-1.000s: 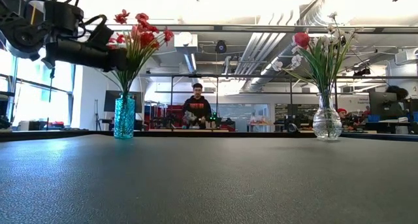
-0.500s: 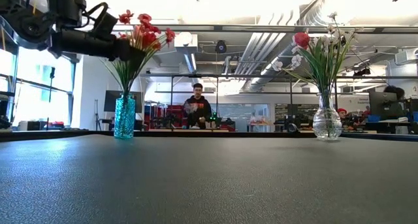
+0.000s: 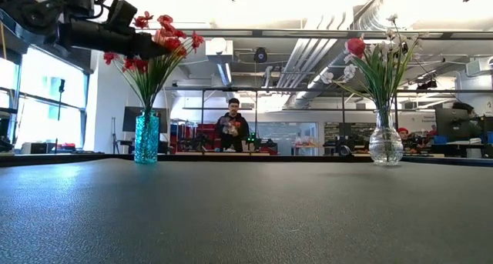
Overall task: Sort flowers into vase by color
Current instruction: Put the red flowers into the blue vase
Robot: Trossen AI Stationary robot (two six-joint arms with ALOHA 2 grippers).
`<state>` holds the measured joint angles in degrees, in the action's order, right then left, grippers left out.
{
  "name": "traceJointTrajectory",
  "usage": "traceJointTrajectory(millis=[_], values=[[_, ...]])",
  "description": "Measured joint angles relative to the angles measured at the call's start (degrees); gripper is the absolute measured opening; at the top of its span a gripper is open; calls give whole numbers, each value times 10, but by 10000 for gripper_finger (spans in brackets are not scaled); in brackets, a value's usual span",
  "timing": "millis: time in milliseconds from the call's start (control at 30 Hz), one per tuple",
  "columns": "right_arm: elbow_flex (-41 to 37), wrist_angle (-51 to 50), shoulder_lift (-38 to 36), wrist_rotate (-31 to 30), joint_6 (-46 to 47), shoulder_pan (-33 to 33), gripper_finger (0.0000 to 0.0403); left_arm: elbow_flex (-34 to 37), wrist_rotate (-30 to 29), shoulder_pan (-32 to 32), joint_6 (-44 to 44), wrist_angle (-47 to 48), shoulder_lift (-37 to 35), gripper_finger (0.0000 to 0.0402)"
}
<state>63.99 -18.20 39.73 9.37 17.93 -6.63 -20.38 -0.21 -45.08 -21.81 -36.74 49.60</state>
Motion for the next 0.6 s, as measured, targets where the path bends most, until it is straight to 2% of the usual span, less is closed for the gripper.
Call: traceJointTrajectory(millis=[167, 300, 600], values=[[0, 0, 0, 0, 0, 0, 0, -9, 4, 0, -4, 38, -25, 189], [0, 0, 0, 0, 0, 0, 0, -20, 34, 1, 5, 68, -38, 194], [0, 0, 0, 0, 0, 0, 0, -37, 40, -6, 7, 87, -39, 271]])
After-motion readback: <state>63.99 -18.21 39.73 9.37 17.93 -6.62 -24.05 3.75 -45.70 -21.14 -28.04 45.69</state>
